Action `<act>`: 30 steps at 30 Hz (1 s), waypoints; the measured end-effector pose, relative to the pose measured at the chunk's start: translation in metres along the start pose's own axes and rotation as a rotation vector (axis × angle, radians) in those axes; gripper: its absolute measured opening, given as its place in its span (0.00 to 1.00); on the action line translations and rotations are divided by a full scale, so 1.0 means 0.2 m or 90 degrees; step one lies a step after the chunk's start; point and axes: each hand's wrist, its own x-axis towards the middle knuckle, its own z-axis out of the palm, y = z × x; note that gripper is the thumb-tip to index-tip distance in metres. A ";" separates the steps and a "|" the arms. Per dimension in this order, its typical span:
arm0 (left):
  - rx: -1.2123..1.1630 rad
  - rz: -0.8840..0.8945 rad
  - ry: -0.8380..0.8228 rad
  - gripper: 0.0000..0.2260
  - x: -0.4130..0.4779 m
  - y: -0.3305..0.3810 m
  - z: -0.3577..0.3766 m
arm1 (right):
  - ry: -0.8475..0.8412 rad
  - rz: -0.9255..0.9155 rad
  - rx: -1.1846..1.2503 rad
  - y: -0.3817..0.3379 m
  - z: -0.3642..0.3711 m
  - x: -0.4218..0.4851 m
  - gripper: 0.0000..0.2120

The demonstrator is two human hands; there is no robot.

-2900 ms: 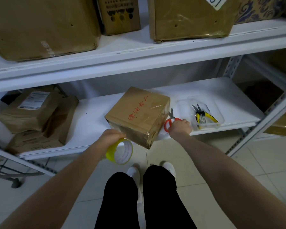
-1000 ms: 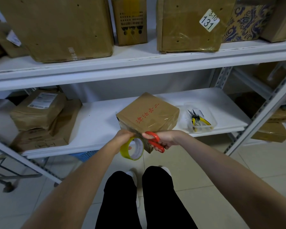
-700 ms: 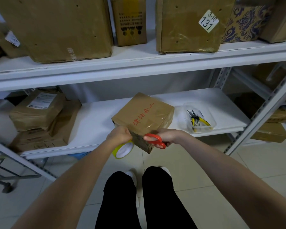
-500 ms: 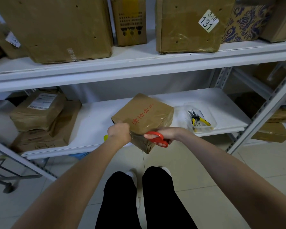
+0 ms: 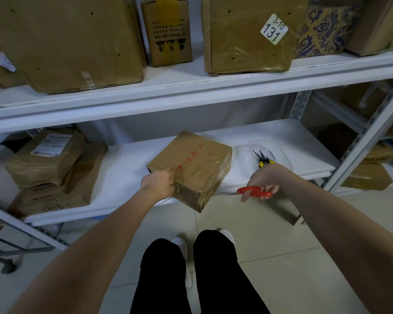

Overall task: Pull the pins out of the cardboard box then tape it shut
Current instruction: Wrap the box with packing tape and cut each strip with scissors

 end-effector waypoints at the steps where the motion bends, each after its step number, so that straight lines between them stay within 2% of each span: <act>1: -0.003 0.001 -0.005 0.05 0.00 0.00 0.00 | 0.060 0.002 0.039 0.01 0.00 0.03 0.19; 3: -0.010 0.001 -0.012 0.03 0.00 0.00 0.00 | 0.171 -0.020 0.140 -0.01 0.00 0.08 0.17; 7: -0.034 -0.005 -0.036 0.00 -0.01 0.02 0.00 | 0.274 -0.044 0.161 -0.14 0.05 0.16 0.07; 9: -0.061 -0.012 -0.037 0.04 0.01 0.02 0.00 | 0.347 -0.060 0.183 -0.18 0.08 0.24 0.11; 12: -0.115 -0.047 -0.012 0.03 0.03 0.05 0.00 | 0.416 -0.047 0.295 -0.19 0.09 0.29 0.13; 15: -0.169 -0.069 0.025 0.05 0.06 0.06 0.01 | 0.391 -0.095 0.388 -0.23 0.05 0.30 0.12; 18: -0.192 -0.056 0.018 0.03 0.06 0.04 0.02 | 0.411 -0.145 0.415 -0.28 0.04 0.32 0.10; 21: -0.181 -0.053 0.006 0.02 0.06 0.02 0.03 | 0.560 -0.204 0.442 -0.37 0.07 0.31 0.16; 22: -0.175 -0.053 0.003 0.01 0.06 0.02 0.03 | 0.647 -0.243 0.430 -0.39 0.09 0.28 0.17; 24: -0.165 -0.046 0.001 0.01 0.05 0.03 0.03 | 0.811 -0.355 0.313 -0.45 0.13 0.20 0.17; 25: -0.157 -0.042 -0.002 0.01 0.05 0.03 0.04 | 0.837 -0.433 0.227 -0.49 0.16 0.17 0.16; 26: -0.148 -0.036 -0.005 0.02 0.05 0.03 0.03 | 0.810 -0.510 0.144 -0.53 0.19 0.15 0.16; 27: -0.137 -0.031 -0.010 0.02 0.05 0.03 0.03 | 0.734 -0.558 0.065 -0.57 0.22 0.15 0.16; 29: -0.130 -0.024 -0.016 0.03 0.05 0.01 0.03 | 0.600 -0.548 -0.093 -0.62 0.26 0.18 0.19; 30: -0.129 -0.018 -0.013 0.03 0.04 0.00 0.03 | 0.575 -0.531 -0.149 -0.63 0.27 0.20 0.20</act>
